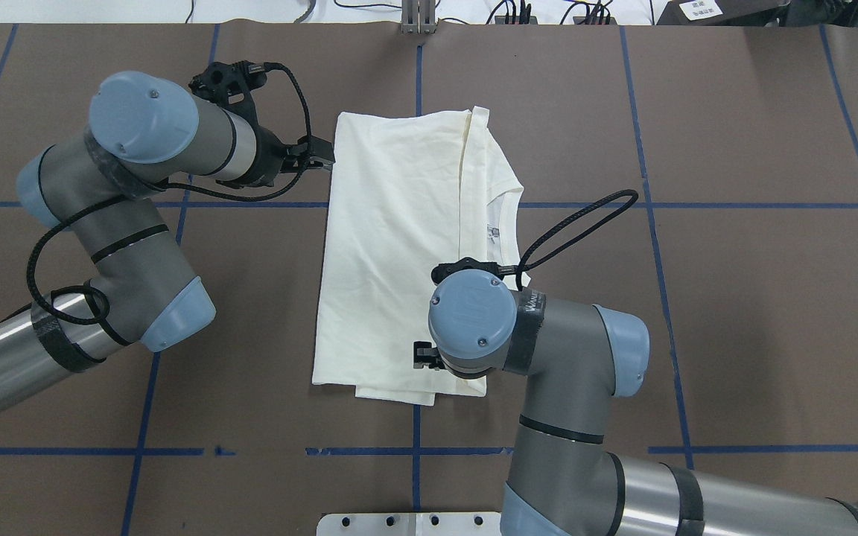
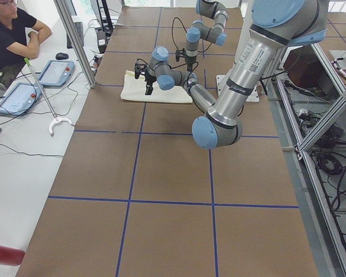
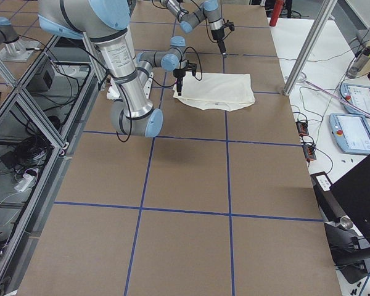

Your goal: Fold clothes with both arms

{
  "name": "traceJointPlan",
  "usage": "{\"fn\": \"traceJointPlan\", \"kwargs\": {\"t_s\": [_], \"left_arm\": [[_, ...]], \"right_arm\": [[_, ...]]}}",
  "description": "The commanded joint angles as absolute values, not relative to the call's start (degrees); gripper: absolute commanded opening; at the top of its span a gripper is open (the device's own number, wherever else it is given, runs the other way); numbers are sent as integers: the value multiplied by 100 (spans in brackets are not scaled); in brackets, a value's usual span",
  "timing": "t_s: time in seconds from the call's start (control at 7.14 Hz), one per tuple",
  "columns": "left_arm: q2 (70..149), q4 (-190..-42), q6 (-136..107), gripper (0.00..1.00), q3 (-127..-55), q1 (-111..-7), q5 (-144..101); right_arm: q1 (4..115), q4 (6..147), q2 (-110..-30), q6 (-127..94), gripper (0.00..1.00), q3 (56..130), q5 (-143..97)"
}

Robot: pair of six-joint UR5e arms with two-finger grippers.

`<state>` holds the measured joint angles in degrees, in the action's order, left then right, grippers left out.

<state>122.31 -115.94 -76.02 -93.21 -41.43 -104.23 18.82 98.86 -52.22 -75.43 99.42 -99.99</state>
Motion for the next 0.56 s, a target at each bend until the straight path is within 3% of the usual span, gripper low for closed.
{"fn": "traceJointPlan", "kwargs": {"t_s": [0.0,0.42], "left_arm": [[12226,-11593,-7620,100,-9325,-4140,-10433],[12217,-11601,-7629,100,-9316,-4131,-10441]], "right_arm": [[1863,10114,-5028,-7523,100,9642,-10002],[1863,10766,-4904,-7444,100,9615,-10002]]}}
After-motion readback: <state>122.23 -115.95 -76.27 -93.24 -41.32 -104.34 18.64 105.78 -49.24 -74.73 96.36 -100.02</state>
